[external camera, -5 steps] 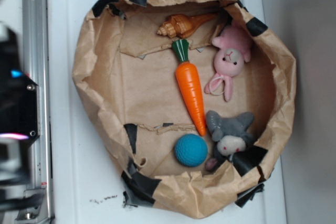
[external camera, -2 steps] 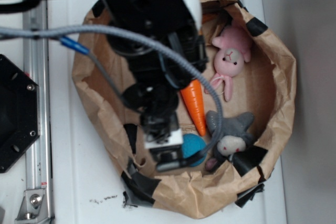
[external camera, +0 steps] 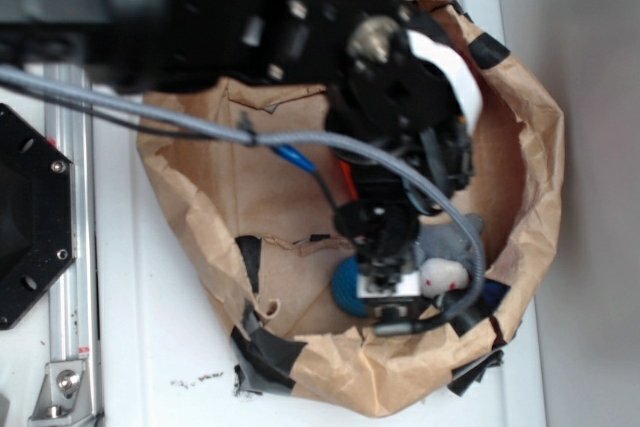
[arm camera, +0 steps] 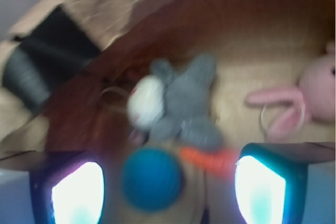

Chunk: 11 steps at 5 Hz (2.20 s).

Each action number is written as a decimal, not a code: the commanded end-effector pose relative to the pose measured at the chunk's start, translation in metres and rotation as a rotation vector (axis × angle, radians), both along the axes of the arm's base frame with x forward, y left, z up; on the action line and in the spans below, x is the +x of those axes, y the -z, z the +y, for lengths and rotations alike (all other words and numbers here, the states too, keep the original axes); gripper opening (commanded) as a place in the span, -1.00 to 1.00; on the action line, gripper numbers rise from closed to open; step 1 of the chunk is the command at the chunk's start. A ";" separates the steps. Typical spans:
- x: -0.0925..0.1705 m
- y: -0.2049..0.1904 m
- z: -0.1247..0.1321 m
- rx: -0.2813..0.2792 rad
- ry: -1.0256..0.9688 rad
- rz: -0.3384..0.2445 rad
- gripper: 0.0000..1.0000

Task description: Grab the gray animal.

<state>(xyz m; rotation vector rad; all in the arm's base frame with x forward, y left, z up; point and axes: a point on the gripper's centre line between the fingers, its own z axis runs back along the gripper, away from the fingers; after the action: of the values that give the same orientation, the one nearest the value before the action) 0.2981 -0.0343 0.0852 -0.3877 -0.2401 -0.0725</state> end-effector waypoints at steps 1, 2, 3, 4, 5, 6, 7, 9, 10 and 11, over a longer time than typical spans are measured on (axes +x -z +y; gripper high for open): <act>0.023 0.021 -0.050 -0.047 0.120 -0.059 1.00; 0.025 0.034 -0.063 -0.005 0.149 -0.049 -1.00; 0.024 0.040 -0.058 -0.002 0.138 -0.023 -1.00; 0.018 0.008 -0.045 0.062 0.140 -0.062 -1.00; 0.008 -0.042 -0.023 0.118 0.161 -0.045 -1.00; -0.007 -0.089 -0.001 0.120 0.165 -0.068 -1.00; -0.027 -0.126 0.017 0.275 0.052 -0.021 -1.00; -0.035 -0.126 0.033 0.259 -0.020 0.036 1.00; -0.022 -0.083 0.020 0.218 0.211 0.068 1.00; -0.014 -0.050 0.002 0.256 0.410 0.106 1.00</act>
<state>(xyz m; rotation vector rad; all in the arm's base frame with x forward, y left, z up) 0.2829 -0.0168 0.1169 -0.2009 0.0218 -0.4496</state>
